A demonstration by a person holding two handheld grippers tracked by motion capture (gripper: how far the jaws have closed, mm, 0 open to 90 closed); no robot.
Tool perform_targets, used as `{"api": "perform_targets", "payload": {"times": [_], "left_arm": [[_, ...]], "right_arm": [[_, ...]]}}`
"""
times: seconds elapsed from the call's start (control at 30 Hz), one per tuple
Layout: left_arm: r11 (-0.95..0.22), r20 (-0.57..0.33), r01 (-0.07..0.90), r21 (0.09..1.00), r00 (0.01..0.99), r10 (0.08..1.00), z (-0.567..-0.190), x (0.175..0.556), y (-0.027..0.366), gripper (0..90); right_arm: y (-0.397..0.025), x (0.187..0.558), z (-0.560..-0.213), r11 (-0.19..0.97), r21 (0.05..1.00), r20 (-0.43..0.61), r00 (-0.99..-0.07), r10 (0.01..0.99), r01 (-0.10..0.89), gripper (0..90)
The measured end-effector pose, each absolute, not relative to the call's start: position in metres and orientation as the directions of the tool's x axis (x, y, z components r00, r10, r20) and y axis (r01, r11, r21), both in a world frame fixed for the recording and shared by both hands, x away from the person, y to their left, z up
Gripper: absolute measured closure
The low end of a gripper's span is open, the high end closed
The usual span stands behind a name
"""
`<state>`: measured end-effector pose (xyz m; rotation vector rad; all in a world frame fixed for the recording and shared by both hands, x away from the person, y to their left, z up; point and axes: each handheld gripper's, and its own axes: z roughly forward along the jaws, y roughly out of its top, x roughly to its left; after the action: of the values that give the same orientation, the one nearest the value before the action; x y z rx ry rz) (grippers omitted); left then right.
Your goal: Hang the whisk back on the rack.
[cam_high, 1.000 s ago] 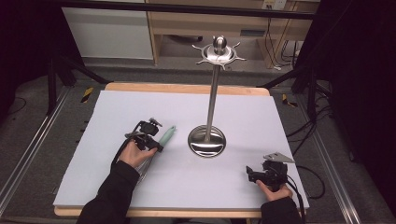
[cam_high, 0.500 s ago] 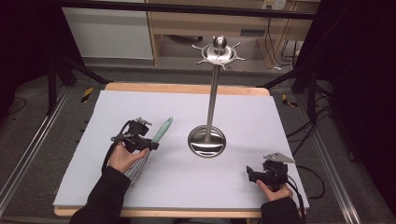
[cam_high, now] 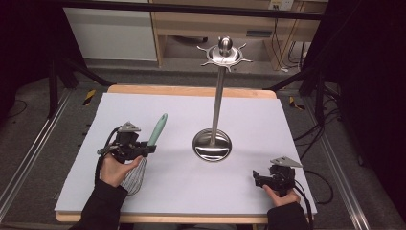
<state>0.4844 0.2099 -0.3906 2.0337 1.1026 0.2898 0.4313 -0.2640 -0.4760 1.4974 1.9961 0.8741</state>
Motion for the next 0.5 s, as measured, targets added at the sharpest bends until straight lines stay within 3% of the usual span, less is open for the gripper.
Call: {"api": "perform_targets", "payload": {"times": [0.5], "left_arm": [[-0.179, -0.172, 0.493, 0.852, 0.584, 0.793, -0.365, 0.453, 0.236, 68.8]], "right_arm": [[-0.262, 0.43, -0.474, 0.191, 0.745, -0.008, -0.278, 0.961, 0.639, 9.5]]}}
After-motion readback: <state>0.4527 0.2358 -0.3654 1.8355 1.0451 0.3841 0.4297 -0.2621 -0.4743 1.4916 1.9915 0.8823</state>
